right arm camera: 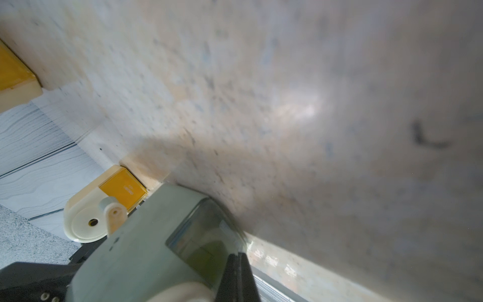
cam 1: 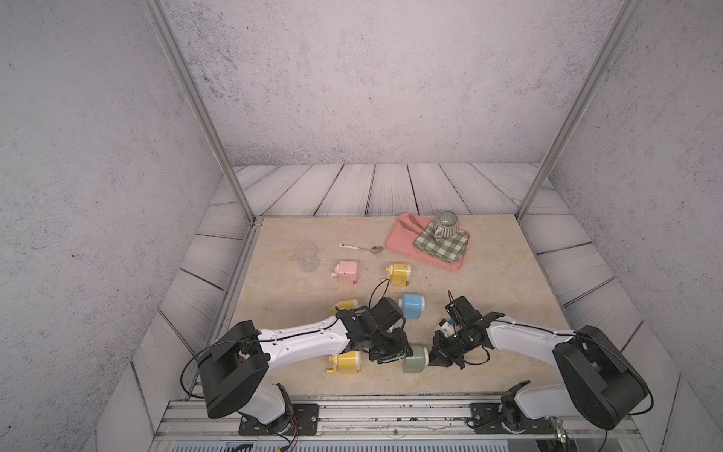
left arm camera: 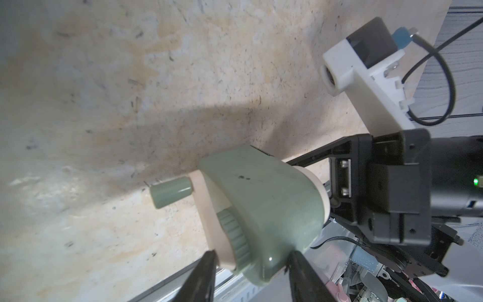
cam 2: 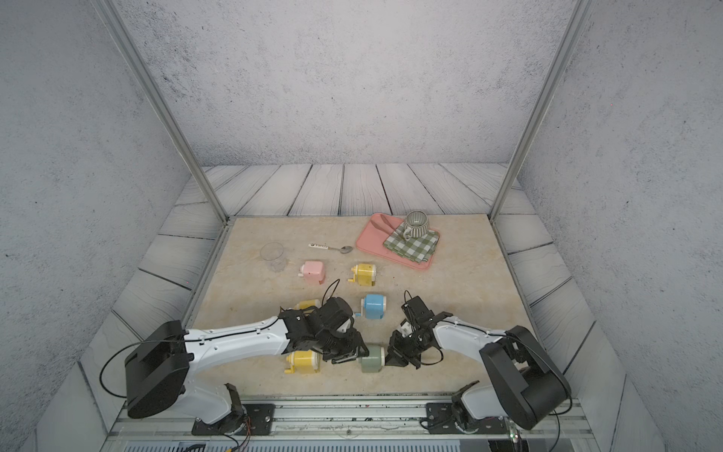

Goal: Put the tray back into the pencil sharpener
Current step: Close the container of the pencil sharpener, then reset both arms

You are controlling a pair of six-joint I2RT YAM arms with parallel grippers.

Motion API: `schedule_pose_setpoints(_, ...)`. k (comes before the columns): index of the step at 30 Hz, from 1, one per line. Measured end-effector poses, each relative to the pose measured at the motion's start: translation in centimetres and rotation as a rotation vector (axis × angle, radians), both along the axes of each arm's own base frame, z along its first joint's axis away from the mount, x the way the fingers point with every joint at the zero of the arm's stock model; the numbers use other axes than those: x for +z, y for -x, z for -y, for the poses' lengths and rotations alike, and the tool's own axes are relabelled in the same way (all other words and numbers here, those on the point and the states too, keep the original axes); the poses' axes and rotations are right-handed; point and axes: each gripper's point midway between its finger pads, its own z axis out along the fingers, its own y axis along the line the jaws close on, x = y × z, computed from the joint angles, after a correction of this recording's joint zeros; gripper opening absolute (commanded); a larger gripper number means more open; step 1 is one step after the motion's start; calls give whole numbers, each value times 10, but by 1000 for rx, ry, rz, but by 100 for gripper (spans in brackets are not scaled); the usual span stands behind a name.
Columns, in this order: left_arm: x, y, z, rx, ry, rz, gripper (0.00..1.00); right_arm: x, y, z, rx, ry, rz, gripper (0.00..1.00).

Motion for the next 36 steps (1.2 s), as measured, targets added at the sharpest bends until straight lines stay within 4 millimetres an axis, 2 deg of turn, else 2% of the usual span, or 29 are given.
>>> schedule_pose_setpoints(5,0,0,0,1,0,1,48,5,2,2,13,5,11,3)
schedule_pose_setpoints(10,1,-1,-1,3,2,11,49,19,-5,7,22,44,72,8)
schedule_pose_setpoints(16,2,-1,-11,-1,-30,43,56,37,-18,15,30,109,158,12)
schedule_pose_setpoints(22,8,-3,-25,-14,-96,82,65,41,-19,24,29,165,174,13)
schedule_pose_setpoints(30,56,-14,-19,-34,-38,187,73,45,-17,32,22,204,183,14)
schedule_pose_setpoints(34,84,-18,-30,-27,-19,266,77,57,-24,32,16,207,220,16)
schedule_pose_setpoints(36,101,-22,-43,-8,-11,327,77,65,-29,32,16,210,249,17)
